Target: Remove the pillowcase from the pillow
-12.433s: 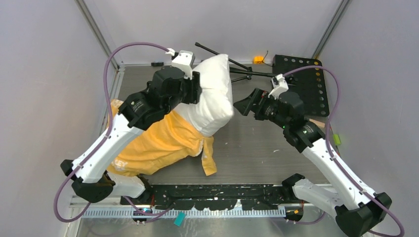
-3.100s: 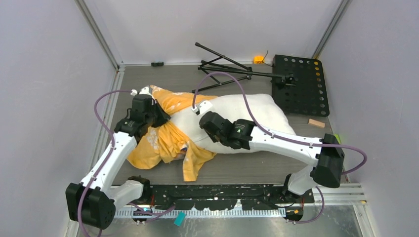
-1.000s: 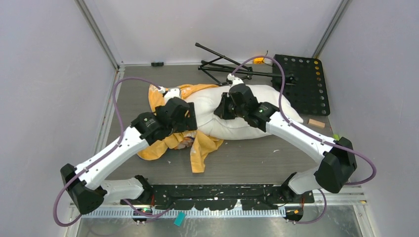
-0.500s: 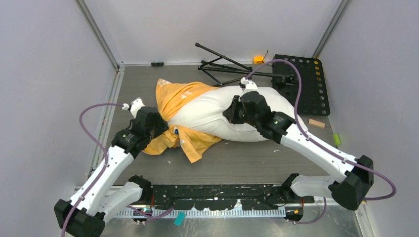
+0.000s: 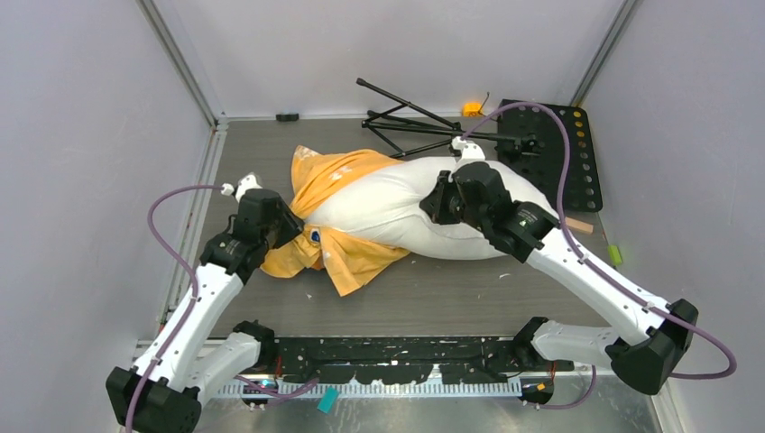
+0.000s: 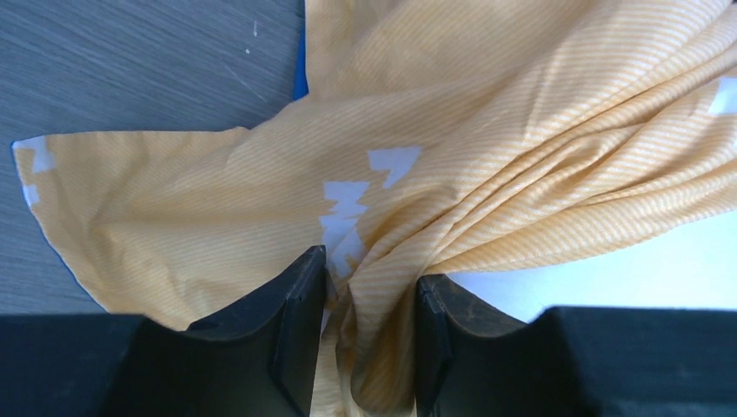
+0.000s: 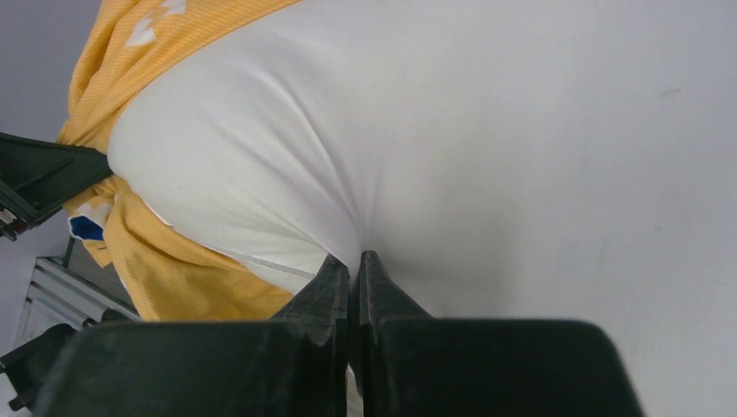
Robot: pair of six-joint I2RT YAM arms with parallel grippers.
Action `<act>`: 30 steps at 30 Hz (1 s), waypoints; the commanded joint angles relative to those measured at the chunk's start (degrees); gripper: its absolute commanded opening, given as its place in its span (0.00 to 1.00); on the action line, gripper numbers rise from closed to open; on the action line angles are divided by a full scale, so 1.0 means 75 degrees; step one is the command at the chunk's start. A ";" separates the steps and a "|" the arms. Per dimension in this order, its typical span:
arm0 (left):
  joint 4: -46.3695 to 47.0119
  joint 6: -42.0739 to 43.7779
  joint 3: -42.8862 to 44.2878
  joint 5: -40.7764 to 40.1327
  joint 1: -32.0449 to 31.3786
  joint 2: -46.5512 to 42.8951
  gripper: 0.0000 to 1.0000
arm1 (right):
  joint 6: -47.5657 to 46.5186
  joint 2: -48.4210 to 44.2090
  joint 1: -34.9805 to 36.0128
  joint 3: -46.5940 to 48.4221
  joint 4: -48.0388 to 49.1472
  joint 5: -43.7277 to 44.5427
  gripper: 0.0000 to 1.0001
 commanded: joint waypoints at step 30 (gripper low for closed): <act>0.0536 0.1079 0.0031 0.2545 0.2274 0.0424 0.29 | -0.0934 -0.1054 -0.0905 0.0624 -0.0448 -0.0011 0.00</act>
